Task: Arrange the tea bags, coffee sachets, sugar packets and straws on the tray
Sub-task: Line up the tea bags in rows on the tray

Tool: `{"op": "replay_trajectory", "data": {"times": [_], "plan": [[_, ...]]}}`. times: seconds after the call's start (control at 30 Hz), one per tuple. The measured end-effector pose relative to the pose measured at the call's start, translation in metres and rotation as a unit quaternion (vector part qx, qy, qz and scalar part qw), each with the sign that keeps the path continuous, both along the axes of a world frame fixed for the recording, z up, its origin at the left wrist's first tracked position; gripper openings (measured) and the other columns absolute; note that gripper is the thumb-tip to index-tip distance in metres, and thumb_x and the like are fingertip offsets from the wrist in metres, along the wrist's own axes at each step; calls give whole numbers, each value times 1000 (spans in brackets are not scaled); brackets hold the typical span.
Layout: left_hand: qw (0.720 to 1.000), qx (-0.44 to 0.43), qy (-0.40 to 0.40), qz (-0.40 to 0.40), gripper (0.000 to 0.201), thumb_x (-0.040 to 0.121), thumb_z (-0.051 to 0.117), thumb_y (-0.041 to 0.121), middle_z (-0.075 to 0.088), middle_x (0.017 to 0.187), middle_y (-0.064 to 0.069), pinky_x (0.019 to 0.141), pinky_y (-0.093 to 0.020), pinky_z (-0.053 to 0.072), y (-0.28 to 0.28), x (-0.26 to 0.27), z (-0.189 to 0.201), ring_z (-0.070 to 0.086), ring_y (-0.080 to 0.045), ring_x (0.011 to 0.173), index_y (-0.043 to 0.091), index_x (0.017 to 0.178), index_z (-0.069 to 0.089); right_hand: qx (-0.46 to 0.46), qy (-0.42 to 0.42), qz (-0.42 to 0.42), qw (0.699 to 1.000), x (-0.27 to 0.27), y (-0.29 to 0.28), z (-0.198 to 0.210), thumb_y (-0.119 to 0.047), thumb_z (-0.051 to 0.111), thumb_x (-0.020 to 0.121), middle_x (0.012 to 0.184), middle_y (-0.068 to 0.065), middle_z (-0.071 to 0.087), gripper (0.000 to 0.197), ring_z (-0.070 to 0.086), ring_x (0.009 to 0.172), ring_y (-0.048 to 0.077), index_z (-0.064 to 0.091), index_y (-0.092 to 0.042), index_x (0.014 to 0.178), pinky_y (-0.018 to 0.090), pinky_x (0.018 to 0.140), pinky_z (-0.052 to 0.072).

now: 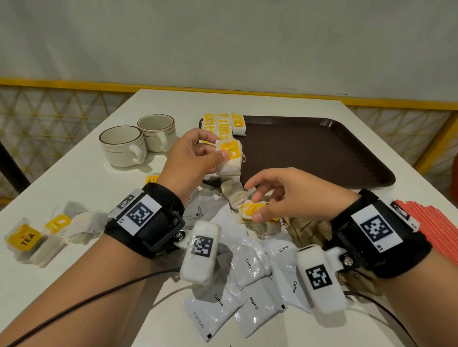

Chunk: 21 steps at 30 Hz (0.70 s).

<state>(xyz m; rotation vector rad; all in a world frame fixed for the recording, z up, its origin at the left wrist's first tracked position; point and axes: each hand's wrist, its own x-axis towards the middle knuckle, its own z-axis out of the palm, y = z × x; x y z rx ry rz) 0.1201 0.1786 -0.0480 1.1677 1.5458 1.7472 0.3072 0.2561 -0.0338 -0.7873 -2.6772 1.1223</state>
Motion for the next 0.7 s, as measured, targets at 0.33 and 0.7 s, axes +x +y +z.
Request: {"op": "replay_trajectory", "data": {"times": [0.33,0.7], "plan": [[1000,-5,7,2,18,85,65,3,56,64,-1,47,-13,41,0,-1,0,52,-2,46,16,88,54,69,-43,11,997,-10,-1,2,-29,81,72,94,-9,59,45,53,70,-2,62,-31,113,10,65,45],[1000,-15,0,-1,14,81,72,6,63,71,-3,60,-22,48,2,-3,-3,61,-13,66,11,87,61,-93,134,-12,987,-4,1,17,-3,75,74,87,12,71,21,64,76,10,69,-7,94,20,72,54]]}}
